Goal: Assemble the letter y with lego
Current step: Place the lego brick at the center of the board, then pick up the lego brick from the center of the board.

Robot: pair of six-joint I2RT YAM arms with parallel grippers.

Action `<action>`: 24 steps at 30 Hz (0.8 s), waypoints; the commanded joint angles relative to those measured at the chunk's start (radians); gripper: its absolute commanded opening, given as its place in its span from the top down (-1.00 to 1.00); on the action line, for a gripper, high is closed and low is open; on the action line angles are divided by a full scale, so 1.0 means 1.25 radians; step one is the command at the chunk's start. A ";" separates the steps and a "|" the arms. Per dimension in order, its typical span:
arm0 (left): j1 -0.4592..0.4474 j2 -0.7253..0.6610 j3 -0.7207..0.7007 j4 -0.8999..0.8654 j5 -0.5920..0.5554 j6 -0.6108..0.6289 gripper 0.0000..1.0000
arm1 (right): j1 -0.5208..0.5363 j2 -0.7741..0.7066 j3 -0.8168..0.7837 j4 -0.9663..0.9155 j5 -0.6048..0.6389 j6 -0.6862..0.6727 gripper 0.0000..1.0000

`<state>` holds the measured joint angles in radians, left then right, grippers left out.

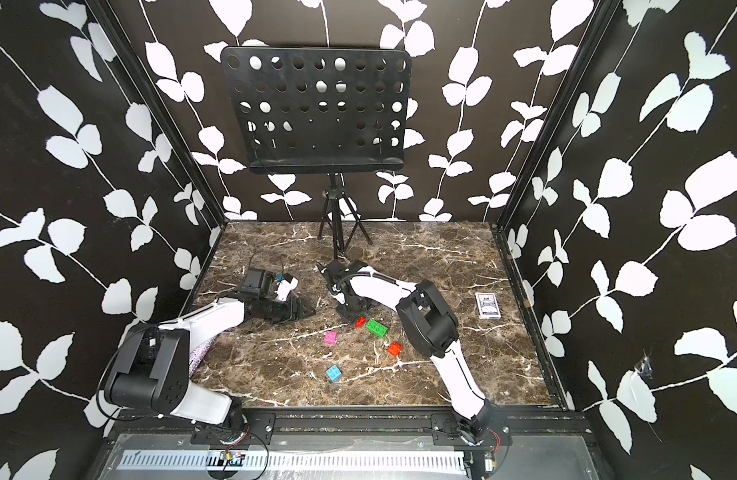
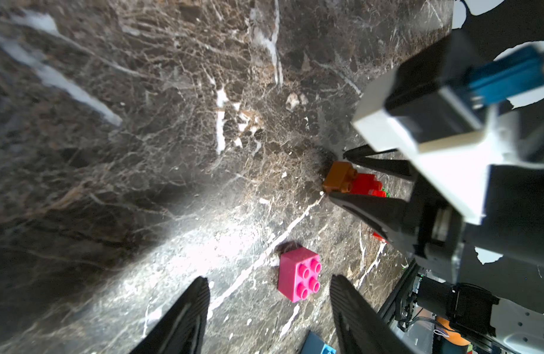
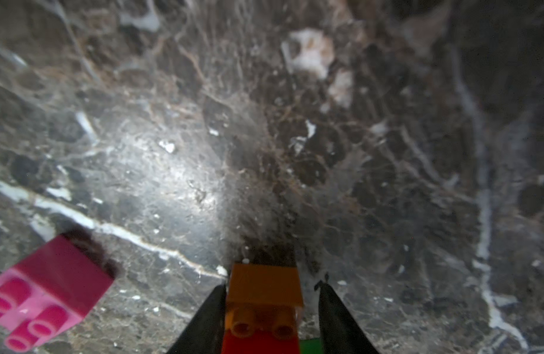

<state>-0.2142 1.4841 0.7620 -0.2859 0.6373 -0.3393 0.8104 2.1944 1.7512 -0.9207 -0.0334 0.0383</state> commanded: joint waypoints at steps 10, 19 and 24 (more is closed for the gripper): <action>0.004 -0.025 -0.007 -0.005 0.006 0.009 -0.30 | -0.024 -0.227 -0.145 0.049 0.044 0.142 -0.09; 0.004 -0.024 -0.009 -0.006 0.003 0.010 -0.30 | -0.016 -0.182 -0.147 0.057 0.006 0.167 -0.05; 0.004 -0.024 -0.007 -0.009 -0.001 0.014 -0.30 | -0.010 -0.151 -0.130 0.055 -0.001 0.156 -0.04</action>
<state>-0.2142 1.4841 0.7620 -0.2859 0.6376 -0.3393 0.7891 1.9892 1.5658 -0.8444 -0.0227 0.2264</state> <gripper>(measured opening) 0.651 0.521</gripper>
